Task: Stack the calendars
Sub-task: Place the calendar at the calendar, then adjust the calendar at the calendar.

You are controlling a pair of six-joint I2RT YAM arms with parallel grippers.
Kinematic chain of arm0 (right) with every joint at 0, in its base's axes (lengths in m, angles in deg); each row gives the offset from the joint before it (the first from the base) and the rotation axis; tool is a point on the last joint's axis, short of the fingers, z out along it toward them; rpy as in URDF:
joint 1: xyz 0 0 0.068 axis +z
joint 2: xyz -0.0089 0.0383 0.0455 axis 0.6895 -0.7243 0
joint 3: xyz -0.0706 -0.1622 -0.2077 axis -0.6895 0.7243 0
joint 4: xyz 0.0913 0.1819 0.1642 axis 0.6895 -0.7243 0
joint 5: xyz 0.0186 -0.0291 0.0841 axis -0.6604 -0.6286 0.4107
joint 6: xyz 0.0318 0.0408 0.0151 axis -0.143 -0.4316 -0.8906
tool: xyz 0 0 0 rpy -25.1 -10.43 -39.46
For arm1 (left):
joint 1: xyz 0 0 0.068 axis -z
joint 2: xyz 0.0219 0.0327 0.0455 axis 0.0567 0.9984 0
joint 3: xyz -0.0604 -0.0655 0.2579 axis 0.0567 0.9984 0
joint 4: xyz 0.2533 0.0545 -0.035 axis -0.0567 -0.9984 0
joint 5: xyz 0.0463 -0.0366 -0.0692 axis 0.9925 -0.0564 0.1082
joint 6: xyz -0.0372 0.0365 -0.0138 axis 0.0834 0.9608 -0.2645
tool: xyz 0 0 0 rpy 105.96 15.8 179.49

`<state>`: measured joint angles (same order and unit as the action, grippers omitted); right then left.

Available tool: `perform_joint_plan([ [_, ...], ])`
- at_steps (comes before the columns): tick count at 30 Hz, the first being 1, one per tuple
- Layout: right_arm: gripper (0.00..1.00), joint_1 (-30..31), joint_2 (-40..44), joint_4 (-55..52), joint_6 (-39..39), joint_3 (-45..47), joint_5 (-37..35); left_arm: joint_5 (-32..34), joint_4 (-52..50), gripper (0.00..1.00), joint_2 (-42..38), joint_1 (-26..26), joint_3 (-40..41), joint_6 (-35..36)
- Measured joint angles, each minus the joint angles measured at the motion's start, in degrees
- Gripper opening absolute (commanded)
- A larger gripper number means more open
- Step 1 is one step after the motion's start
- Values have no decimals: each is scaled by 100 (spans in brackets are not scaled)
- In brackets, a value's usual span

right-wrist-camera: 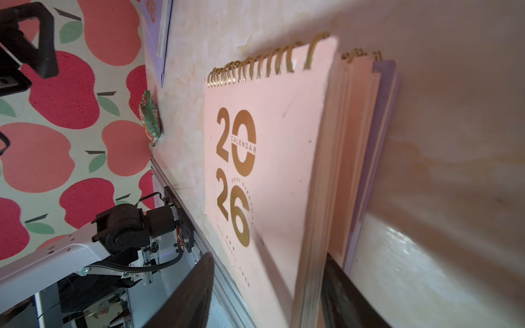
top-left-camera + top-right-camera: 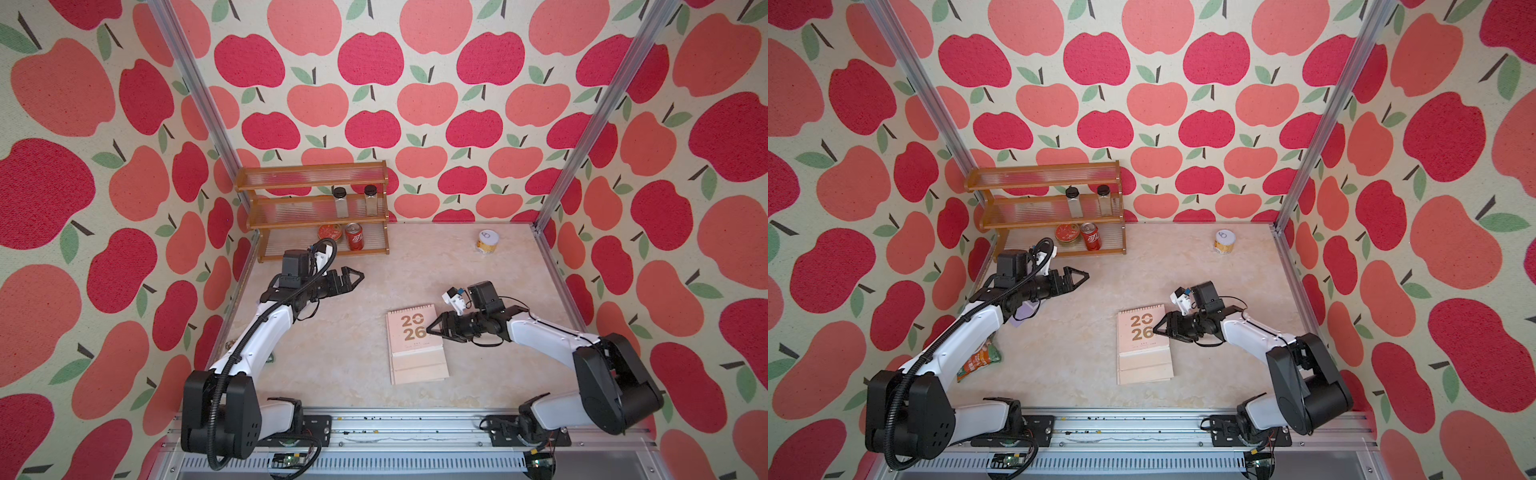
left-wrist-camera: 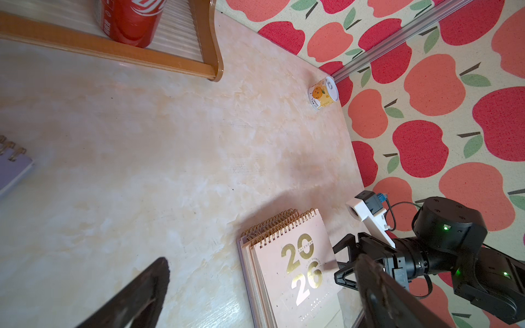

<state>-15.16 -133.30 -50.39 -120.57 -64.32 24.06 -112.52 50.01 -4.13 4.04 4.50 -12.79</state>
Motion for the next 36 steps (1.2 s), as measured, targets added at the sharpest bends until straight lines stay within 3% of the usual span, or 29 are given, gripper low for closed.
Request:
perform_joint_plan([
  [6, 65, 0, 87, -846, 223, -404, -866, 0, -17, 99, 0, 0, 0, 2],
  [14, 65, 332, 94, -1388, 356, -667, -1502, 2, -24, 100, 0, 0, 0, 22],
  [36, 65, 1134, -369, -1593, 155, -914, -2006, 63, -146, 100, 0, 0, 0, 39],
])
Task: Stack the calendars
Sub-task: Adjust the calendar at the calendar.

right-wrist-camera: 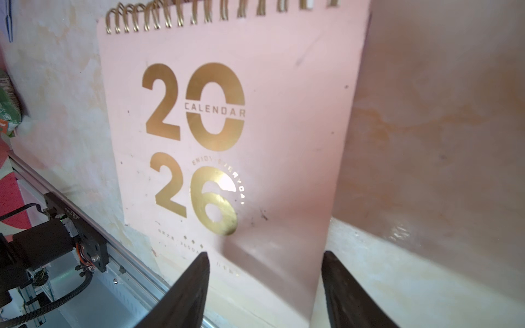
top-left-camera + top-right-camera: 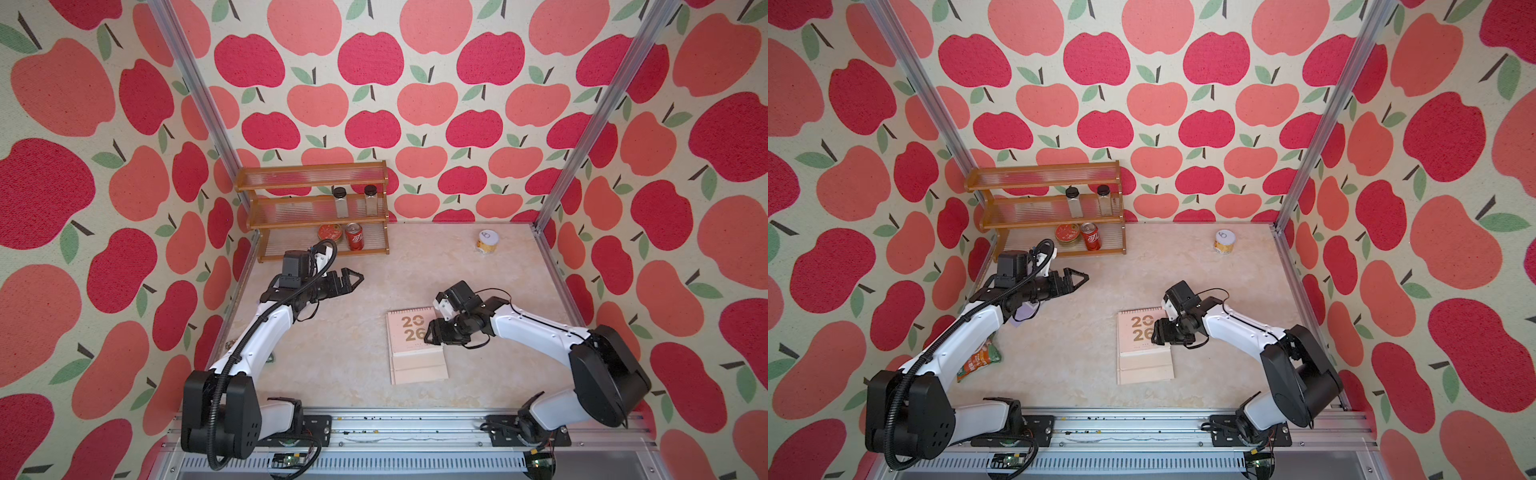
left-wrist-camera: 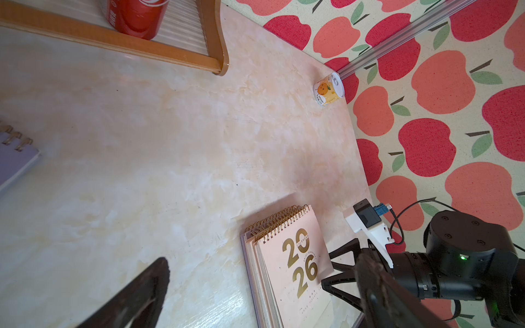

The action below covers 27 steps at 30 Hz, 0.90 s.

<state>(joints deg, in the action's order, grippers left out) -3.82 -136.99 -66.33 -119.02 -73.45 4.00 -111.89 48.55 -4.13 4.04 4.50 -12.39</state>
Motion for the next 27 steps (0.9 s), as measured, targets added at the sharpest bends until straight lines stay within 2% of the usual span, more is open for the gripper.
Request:
perform_joint_plan([
  [27, 66, 262, -208, -317, -68, -249, -221, 4, -2, 100, 0, 0, 2, 2],
])
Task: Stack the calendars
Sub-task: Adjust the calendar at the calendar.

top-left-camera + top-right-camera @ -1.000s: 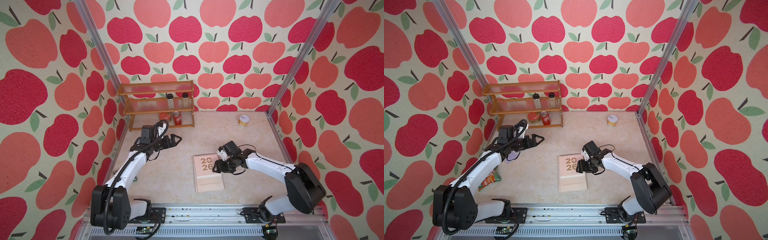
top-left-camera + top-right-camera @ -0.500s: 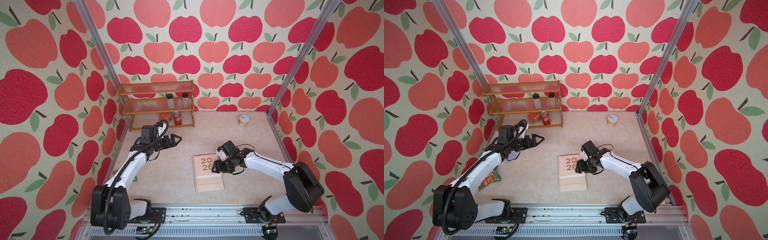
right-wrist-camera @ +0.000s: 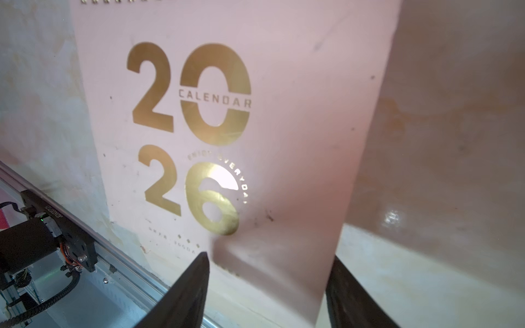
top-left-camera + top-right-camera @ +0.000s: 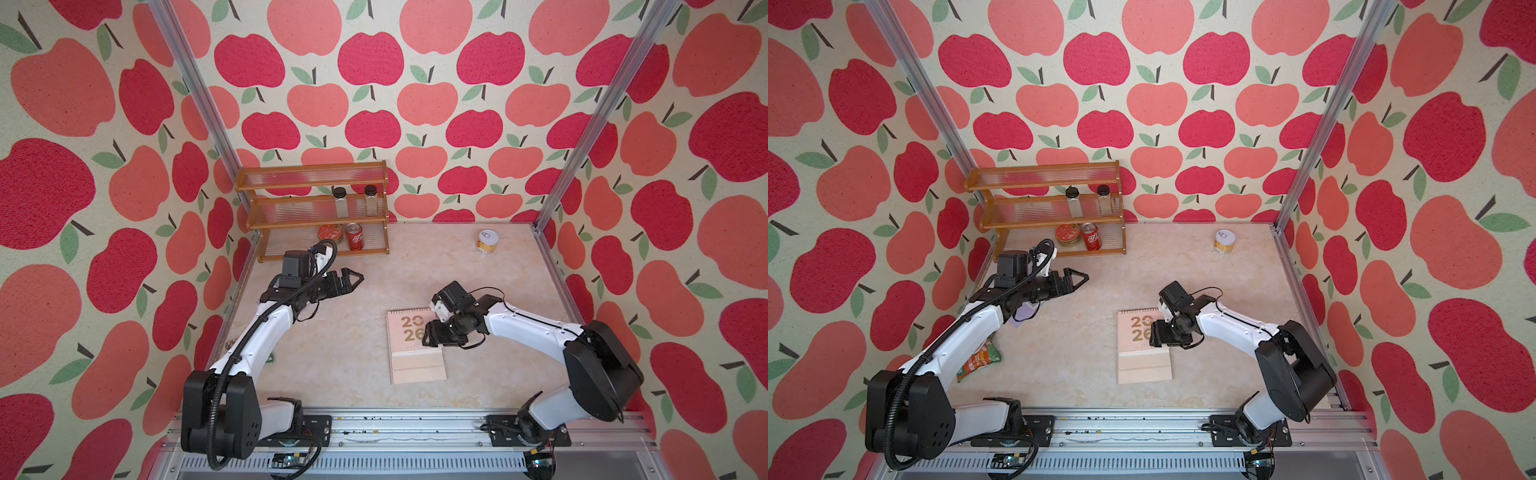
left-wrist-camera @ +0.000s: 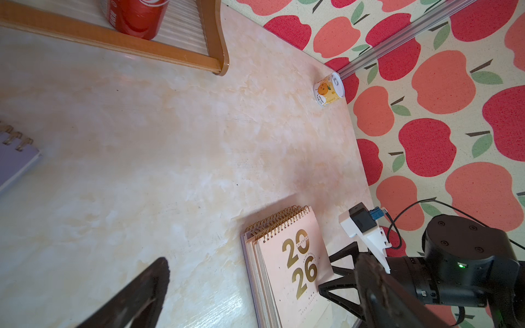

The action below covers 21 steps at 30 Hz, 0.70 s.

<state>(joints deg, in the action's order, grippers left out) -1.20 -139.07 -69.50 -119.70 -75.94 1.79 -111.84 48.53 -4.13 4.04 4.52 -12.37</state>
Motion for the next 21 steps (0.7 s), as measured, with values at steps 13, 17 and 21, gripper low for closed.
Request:
perform_joint_plan([
  [13, 94, -2, 162, -435, 61, -387, -649, 199, -153, 100, 0, -68, -2, 74],
  [17, 99, 0, 221, -507, 234, -942, -1040, 365, -466, 100, 20, -372, -144, 85],
  [21, 99, 24, -70, -461, 459, -1694, -1311, 616, -1003, 100, 319, -852, -787, 92],
])
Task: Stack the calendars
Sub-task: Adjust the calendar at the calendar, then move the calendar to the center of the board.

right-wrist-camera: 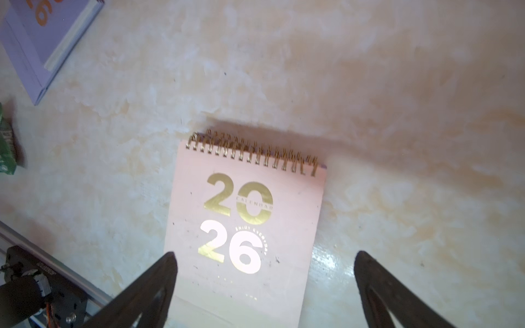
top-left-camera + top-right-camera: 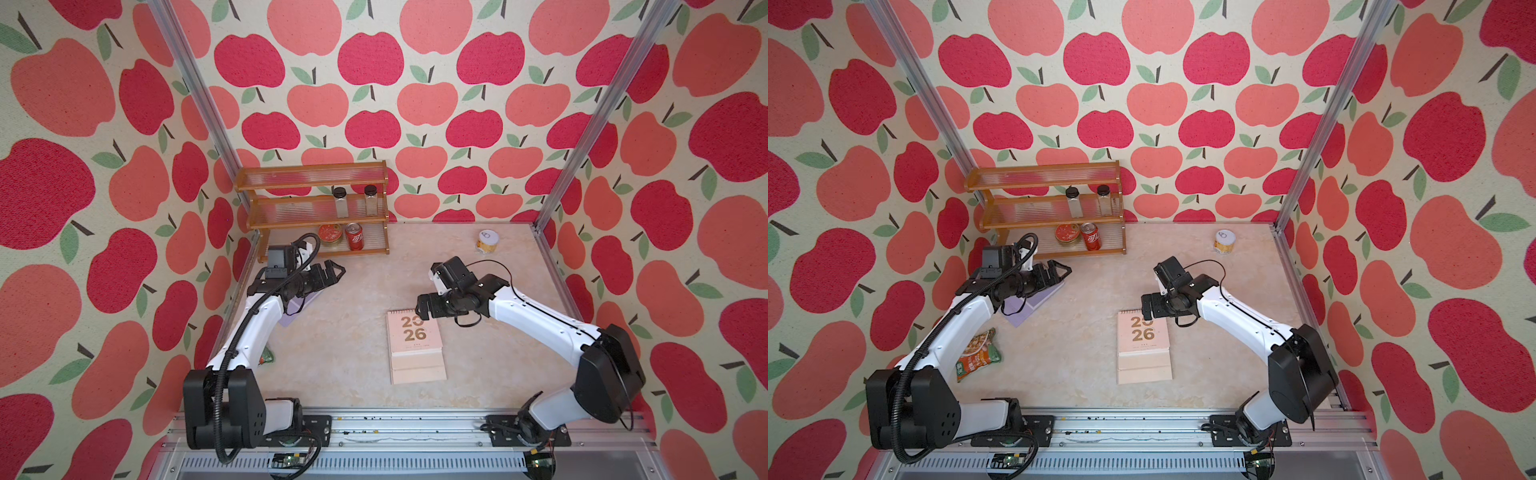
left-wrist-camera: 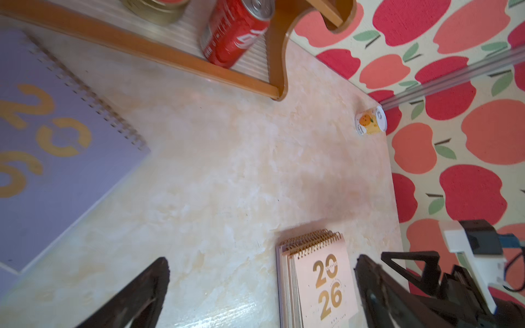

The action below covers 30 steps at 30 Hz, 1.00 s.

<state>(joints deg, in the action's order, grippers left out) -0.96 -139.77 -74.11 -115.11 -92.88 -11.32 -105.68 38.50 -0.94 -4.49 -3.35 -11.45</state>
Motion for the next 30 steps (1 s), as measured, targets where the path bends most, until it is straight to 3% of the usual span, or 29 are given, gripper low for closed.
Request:
perform_joint_plan([
  [4, 99, 85, -560, 138, 166, -647, -168, 577, -695, 100, 481, -315, -776, 149],
  [10, 99, 125, -1019, 404, 389, -1121, -317, 1683, -1961, 100, 1250, -389, -1921, 822],
  [17, 99, 90, -1027, 831, 682, -1182, -326, 2601, -2791, 100, 2002, -413, -2490, 1991],
  [24, 99, -295, -791, 1290, 793, -789, 57, 2914, -2514, 100, 2037, -404, -2463, 3178],
  [30, 99, -520, -481, 1458, 800, -446, 225, 2782, -2358, 100, 2450, -909, -2653, 3807],
])
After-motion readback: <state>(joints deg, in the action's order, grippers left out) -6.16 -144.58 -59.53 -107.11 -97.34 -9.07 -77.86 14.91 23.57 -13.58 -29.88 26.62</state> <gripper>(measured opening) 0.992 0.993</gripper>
